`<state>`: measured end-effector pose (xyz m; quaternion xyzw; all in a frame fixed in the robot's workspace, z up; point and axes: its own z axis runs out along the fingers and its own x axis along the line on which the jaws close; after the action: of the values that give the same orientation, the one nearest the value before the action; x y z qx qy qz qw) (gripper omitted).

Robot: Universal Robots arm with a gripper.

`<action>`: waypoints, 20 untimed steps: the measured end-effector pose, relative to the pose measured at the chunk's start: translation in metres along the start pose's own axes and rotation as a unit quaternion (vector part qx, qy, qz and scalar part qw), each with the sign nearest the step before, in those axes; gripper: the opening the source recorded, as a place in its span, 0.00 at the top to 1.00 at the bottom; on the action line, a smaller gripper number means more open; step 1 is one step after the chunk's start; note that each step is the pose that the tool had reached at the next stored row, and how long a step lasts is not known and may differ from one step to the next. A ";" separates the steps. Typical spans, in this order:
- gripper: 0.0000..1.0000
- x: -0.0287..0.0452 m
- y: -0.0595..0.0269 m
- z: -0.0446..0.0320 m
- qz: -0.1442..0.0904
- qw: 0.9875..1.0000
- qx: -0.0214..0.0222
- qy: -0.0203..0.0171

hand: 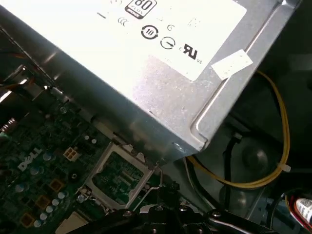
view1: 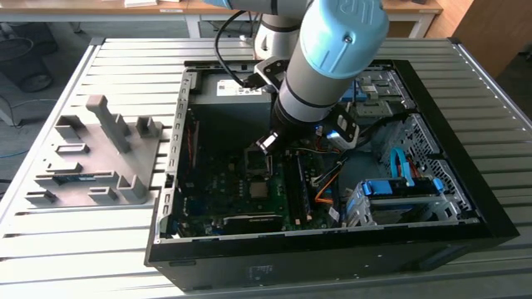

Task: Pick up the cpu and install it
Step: 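Close the cpu cover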

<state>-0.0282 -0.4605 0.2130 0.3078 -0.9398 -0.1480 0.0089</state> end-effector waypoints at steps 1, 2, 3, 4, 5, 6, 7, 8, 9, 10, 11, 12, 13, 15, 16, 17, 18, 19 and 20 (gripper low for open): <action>0.90 0.0000 0.0000 0.0005 -0.004 1.000 -0.001 0.001; 0.90 -0.0001 0.0001 0.0009 -0.009 1.000 -0.001 0.002; 0.90 -0.0002 0.0002 0.0015 -0.013 1.000 -0.002 0.004; 0.90 -0.0003 0.0003 0.0021 -0.017 1.000 -0.002 0.005; 0.90 -0.0005 0.0004 0.0026 -0.021 1.000 -0.002 0.006; 0.90 -0.0008 0.0005 0.0032 -0.024 1.000 -0.003 0.007; 0.90 -0.0013 0.0007 0.0035 -0.026 1.000 -0.003 0.007; 0.90 -0.0020 0.0008 0.0038 -0.028 1.000 -0.004 0.007; 0.90 -0.0028 0.0011 0.0041 -0.029 1.000 -0.004 0.007; 0.90 -0.0035 0.0016 0.0045 -0.030 1.000 -0.004 0.007; 0.90 -0.0043 0.0022 0.0050 -0.030 0.999 -0.005 0.007; 0.90 -0.0056 0.0026 0.0054 -0.031 0.999 -0.005 0.007; 0.90 -0.0071 0.0030 0.0060 -0.032 0.999 -0.006 0.007; 0.90 -0.0096 0.0049 0.0081 -0.032 0.999 -0.006 0.006; 0.90 -0.0107 0.0061 0.0097 -0.032 0.999 -0.007 0.006; 0.90 -0.0118 0.0073 0.0116 -0.032 0.999 -0.007 0.006; 0.90 -0.0128 0.0083 0.0137 -0.032 0.999 -0.007 0.006; 0.90 -0.0135 0.0088 0.0160 -0.032 0.999 -0.008 0.005; 0.90 -0.0138 0.0088 0.0176 -0.032 0.999 -0.008 0.005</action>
<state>-0.0240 -0.4409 0.1997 0.3388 -0.9281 -0.1540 0.0115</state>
